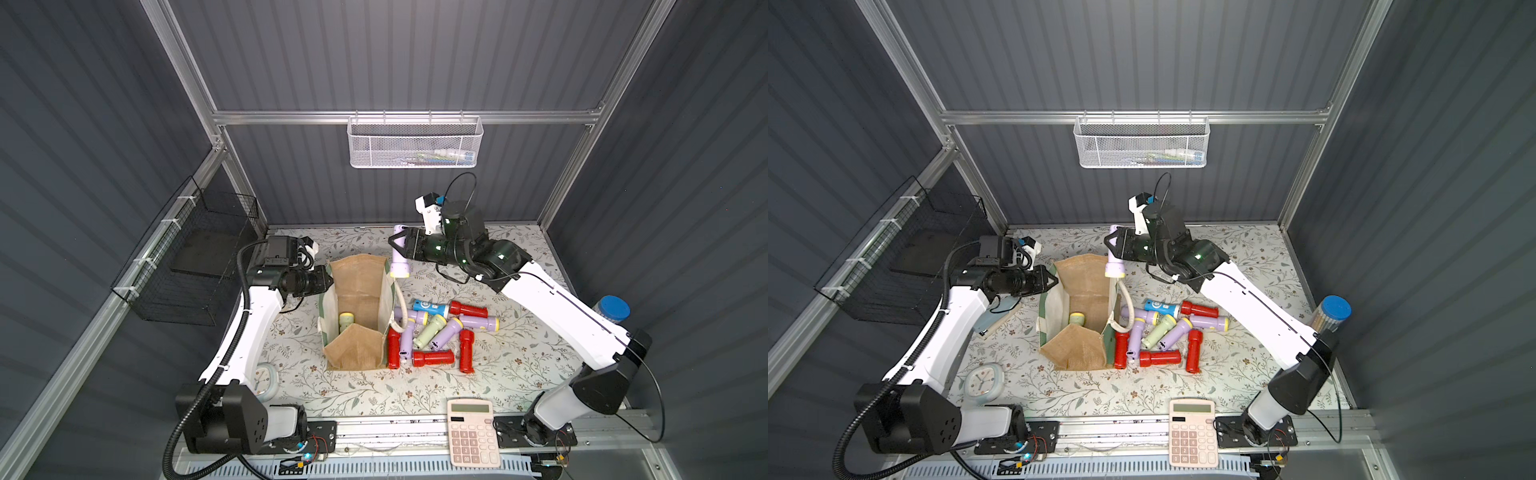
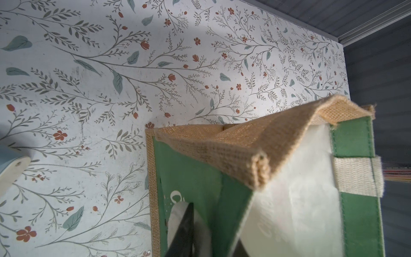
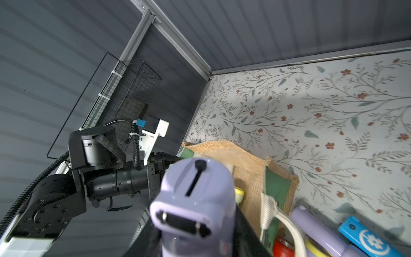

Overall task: Put the flashlights into the tote bags
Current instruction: Place the flashlight in the canvas bag.

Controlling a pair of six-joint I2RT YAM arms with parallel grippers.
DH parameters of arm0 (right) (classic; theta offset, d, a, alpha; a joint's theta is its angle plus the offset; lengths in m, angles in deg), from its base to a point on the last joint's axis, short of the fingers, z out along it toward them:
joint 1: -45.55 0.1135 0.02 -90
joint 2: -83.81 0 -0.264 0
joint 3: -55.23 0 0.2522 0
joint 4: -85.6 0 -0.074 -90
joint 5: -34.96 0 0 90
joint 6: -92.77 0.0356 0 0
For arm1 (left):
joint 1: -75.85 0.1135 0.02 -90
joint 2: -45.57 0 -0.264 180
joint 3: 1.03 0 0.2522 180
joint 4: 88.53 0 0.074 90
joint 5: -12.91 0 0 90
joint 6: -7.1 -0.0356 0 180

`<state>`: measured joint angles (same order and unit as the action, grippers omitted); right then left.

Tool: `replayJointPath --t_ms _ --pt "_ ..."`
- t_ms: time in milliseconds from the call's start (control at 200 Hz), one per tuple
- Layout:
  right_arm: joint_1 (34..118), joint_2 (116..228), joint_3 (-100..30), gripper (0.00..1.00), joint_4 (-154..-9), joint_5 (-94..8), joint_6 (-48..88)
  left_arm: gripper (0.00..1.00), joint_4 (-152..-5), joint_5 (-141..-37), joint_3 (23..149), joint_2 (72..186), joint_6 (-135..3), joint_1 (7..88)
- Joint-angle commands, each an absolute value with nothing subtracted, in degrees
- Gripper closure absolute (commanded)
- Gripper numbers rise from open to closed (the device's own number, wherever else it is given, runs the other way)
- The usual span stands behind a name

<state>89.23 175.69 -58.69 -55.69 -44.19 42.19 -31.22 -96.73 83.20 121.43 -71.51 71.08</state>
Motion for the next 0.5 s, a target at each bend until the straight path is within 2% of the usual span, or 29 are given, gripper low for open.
replayJointPath --t_ms 0,495 --pt "90.19 179.59 -61.74 0.77 -57.93 -40.13 41.87 0.81 -30.56 -98.26 82.03 120.37 -70.99 71.46" --pt "95.74 188.6 -61.9 0.78 -57.62 -38.29 42.67 0.81 -31.6 -99.86 82.3 121.3 -71.13 71.46"
